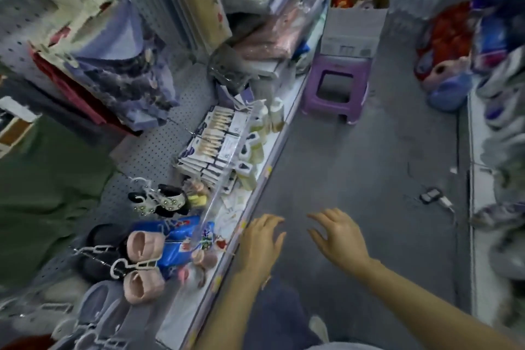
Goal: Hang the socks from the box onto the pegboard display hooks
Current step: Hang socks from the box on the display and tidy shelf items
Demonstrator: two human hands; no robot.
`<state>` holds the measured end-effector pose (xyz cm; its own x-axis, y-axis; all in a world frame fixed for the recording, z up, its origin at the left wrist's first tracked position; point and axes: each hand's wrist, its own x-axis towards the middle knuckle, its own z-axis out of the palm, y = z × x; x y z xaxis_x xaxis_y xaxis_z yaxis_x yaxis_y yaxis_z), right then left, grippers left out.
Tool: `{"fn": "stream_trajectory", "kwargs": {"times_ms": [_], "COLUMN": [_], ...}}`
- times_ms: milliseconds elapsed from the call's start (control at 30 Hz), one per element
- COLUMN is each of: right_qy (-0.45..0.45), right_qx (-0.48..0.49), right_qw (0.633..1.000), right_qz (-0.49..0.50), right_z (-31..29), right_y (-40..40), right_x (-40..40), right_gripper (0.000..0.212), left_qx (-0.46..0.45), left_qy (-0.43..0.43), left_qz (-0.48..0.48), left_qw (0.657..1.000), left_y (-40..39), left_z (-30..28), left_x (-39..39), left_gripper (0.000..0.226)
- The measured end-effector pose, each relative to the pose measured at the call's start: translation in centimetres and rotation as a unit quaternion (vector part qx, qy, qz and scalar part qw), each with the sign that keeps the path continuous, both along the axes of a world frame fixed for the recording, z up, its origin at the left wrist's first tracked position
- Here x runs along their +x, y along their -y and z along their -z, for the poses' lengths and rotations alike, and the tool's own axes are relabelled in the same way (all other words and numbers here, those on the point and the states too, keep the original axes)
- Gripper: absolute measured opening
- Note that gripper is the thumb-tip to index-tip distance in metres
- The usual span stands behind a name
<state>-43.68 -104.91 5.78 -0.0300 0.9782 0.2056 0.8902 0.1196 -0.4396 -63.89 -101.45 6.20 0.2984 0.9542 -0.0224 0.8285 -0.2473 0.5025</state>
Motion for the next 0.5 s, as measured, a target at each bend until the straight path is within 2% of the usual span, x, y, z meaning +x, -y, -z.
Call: {"fn": "stream_trajectory", "kwargs": {"times_ms": [233,500], "right_qy": [0.003,0.013], "right_qx": [-0.028,-0.015], "right_qw": [0.998,0.990], "right_qz": [0.063,0.139], "right_z": [1.1,-0.3], "right_y": [-7.5,-21.6], "right_x": [4.0,9.6], "right_gripper": [0.035,0.032], "left_qx": [-0.028,0.012], "left_qy": [-0.002,0.001], "left_qz": [0.074,0.167], "left_qw": [0.997,0.986], "left_y": [-10.2,-26.5], "left_z": [1.5,0.3], "left_x": [4.9,11.9], "left_gripper": [0.027,0.025]}}
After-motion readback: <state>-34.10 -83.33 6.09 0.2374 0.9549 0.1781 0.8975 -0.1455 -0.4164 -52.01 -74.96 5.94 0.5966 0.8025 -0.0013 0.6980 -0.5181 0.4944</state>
